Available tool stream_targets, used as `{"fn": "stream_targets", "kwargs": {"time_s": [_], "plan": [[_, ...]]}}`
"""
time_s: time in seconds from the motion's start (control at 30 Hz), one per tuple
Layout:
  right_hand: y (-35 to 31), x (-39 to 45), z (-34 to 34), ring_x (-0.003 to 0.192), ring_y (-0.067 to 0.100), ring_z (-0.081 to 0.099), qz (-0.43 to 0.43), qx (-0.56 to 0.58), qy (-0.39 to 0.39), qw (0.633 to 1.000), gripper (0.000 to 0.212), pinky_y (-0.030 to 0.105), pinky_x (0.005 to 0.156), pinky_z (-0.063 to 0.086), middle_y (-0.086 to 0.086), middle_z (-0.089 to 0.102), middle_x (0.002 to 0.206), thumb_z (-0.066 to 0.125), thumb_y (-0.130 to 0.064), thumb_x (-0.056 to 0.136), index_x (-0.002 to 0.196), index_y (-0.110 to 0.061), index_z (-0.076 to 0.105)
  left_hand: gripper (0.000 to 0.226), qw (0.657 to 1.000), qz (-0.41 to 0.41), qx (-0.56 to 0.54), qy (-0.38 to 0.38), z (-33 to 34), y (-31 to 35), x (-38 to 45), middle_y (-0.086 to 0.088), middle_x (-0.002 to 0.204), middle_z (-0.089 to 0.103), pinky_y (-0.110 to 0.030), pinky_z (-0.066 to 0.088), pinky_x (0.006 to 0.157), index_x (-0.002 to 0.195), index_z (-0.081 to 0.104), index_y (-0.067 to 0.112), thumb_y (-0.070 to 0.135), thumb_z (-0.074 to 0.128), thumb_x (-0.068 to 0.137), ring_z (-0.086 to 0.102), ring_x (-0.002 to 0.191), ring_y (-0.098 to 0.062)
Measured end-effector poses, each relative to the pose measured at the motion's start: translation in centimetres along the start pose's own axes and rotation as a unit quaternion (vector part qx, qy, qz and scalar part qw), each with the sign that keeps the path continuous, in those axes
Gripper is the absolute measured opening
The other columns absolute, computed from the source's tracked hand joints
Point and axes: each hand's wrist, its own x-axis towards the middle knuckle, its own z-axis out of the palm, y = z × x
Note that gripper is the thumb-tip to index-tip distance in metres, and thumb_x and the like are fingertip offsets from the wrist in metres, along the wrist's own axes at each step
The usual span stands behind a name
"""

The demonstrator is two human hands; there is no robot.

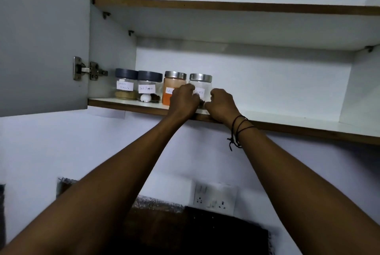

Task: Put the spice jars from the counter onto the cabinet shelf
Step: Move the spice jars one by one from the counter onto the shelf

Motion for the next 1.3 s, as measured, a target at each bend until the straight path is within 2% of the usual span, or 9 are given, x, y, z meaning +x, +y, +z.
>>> {"fn": "stream_targets", "kwargs": {"time_s": [0.13,0.23,0.37,0.63,0.77,0.9,1.03,1.17,1.3], "plan": [[0.0,-5.2,-0.1,0.077,0.024,0.056,-0.037,0.096,0.098,0.99,0.007,0.031,0.064,0.044,0.009,0.063,0.085,0.054,-0.009,0.087,0.084,-0.004,0.059,0.02,0.991,0.082,-0.099,0.035,-0.7,0.5,-5.2,-0.006,0.089,0.074,-0.034,0.055,0.078,0.094,0.07,0.006,0.018,0.053,0.093,0.067,0.082,-0.016],[0.5,-11.0,0.5,0.089,0.01,0.064,-0.033,0.18,0.097,0.978,0.021,0.011,0.075,0.048,-0.005,0.067,0.096,0.056,-0.012,0.091,0.109,-0.012,0.067,0.026,0.982,0.093,-0.161,0.017,-0.6,0.5,-10.9,0.006,0.096,0.076,-0.016,0.05,0.073,0.108,0.074,0.014,0.019,0.052,0.096,0.068,0.086,-0.005],[1.7,-17.2,2.7,0.092,0.012,0.064,0.008,0.17,0.078,0.982,0.022,0.018,0.079,0.048,0.0,0.071,0.1,0.054,-0.014,0.09,0.107,-0.011,0.068,0.03,0.979,0.02,-0.199,-0.043,0.8,-0.4,-18.0,0.011,0.106,0.073,-0.015,0.049,0.087,0.113,0.073,0.018,0.018,0.046,0.101,0.066,0.1,0.0],[9.2,-38.8,12.1,0.109,0.021,0.06,0.16,0.111,-0.077,0.978,0.033,0.03,0.092,0.048,0.008,0.062,0.121,0.053,-0.018,0.091,0.123,-0.013,0.059,0.026,0.945,-0.112,-0.191,-0.242,5.3,-5.9,-39.4,-0.01,0.106,0.074,-0.03,0.05,0.087,0.11,0.071,0.003,0.008,0.047,0.101,0.068,0.099,-0.018],[10.3,-52.4,15.9,0.11,0.012,0.053,0.242,0.106,-0.143,0.954,0.038,0.031,0.093,0.047,-0.005,0.054,0.122,0.051,-0.027,0.095,0.132,-0.022,0.049,0.028,0.893,-0.153,-0.17,-0.388,5.9,-8.9,-51.1,-0.005,0.094,0.071,-0.035,0.054,0.077,0.098,0.068,0.012,0.017,0.041,0.105,0.067,0.086,-0.019],[10.9,-61.3,17.4,0.122,0.033,0.052,0.244,0.029,-0.226,0.942,0.055,0.04,0.108,0.039,0.017,0.053,0.134,0.056,-0.025,0.089,0.138,-0.003,0.049,0.028,0.865,-0.135,-0.12,-0.468,5.6,-11.5,-59.2,-0.003,0.107,0.073,-0.027,0.05,0.087,0.115,0.068,0.015,0.02,0.042,0.105,0.068,0.097,-0.016],[11.0,-64.7,16.8,0.137,0.022,0.038,0.236,0.003,-0.27,0.934,0.068,0.03,0.113,0.03,0.008,0.037,0.151,0.046,-0.048,0.092,0.148,-0.011,0.036,0.035,0.823,-0.258,-0.161,-0.48,5.3,-12.1,-63.5,0.003,0.111,0.073,-0.022,0.048,0.084,0.114,0.071,0.024,0.034,0.039,0.105,0.064,0.095,0.006],[12.1,-64.9,16.2,0.136,0.02,0.036,0.168,-0.015,-0.292,0.941,0.09,0.023,0.109,0.027,0.006,0.033,0.152,0.052,-0.066,0.081,0.151,-0.013,0.028,0.039,0.8,-0.324,-0.159,-0.479,6.0,-12.3,-65.0,-0.014,0.136,0.062,-0.04,0.041,0.11,0.13,0.065,0.012,0.026,0.036,0.108,0.057,0.128,-0.022],[12.2,-65.3,16.5,0.125,0.024,0.044,0.195,-0.037,-0.303,0.932,0.097,0.032,0.102,0.042,0.007,0.036,0.14,0.058,-0.071,0.07,0.151,-0.029,0.024,0.041,0.772,-0.407,-0.228,-0.433,6.1,-11.4,-64.8,-0.003,0.109,0.076,-0.033,0.053,0.092,0.1,0.077,0.033,0.041,0.037,0.101,0.07,0.104,-0.013]]}}
